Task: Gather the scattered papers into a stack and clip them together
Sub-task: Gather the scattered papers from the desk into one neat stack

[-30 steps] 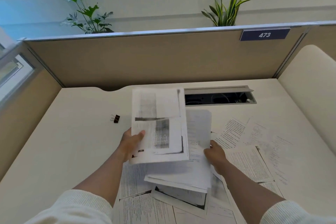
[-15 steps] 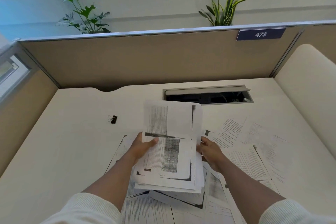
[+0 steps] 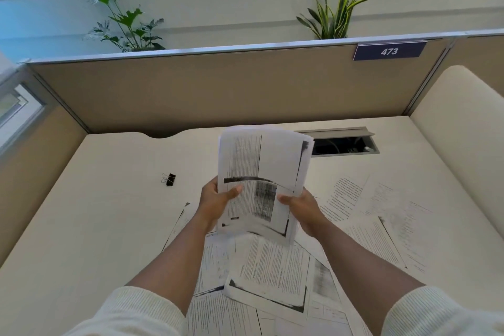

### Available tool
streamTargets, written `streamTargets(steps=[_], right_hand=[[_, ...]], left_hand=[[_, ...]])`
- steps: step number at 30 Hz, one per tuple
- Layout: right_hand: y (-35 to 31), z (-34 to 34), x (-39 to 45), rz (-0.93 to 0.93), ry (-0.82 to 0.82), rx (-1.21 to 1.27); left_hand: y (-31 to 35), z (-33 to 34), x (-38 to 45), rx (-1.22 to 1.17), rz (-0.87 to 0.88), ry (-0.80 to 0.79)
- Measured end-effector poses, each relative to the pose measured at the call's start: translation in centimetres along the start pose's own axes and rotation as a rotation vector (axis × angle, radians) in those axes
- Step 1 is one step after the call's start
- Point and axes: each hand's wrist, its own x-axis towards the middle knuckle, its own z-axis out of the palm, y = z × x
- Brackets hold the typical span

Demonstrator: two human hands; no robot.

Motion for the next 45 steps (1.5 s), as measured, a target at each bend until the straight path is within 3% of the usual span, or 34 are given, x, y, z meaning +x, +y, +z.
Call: streamTargets(steps=[6,16,24,29,33,37,45], right_hand=[[-0.6,-0.2,-0.1,-0.155,0.011,-0.115],[1.5,-0.6,-0.4,-0.195,0.004,-0.396],[0.5,-1.7,-0.2,-0.257,0.149,-0.313],[1.0,-4.1,-0.2,-0.184,0.209,-0.293],[1.5,-5.5,-0.2,-0.081,0.287,-0.362],[2.0,-6.9,-0.1,0.057,0.335,-0.401],[3.1,-8.9,-0.5,0.107,0.365,-0.381]], left_hand=[[0.8,0.3,0.2,0.011,0.049,-0.005],[-1.8,0.1,0.0,0.178,-0.017,-0.007],[-2.2,0.2,0.6,0.086,-0.030,0.020],[-4.6,1.0,0.7,0.092,-0.203,0.209],[-6.7,2.4,0.3,0.406,-0.353,0.395],[-8.3,3.6,-1.0,0.726,-0.477,0.331],[-10.0,6.0,-1.9,1.032,-0.455,0.279]])
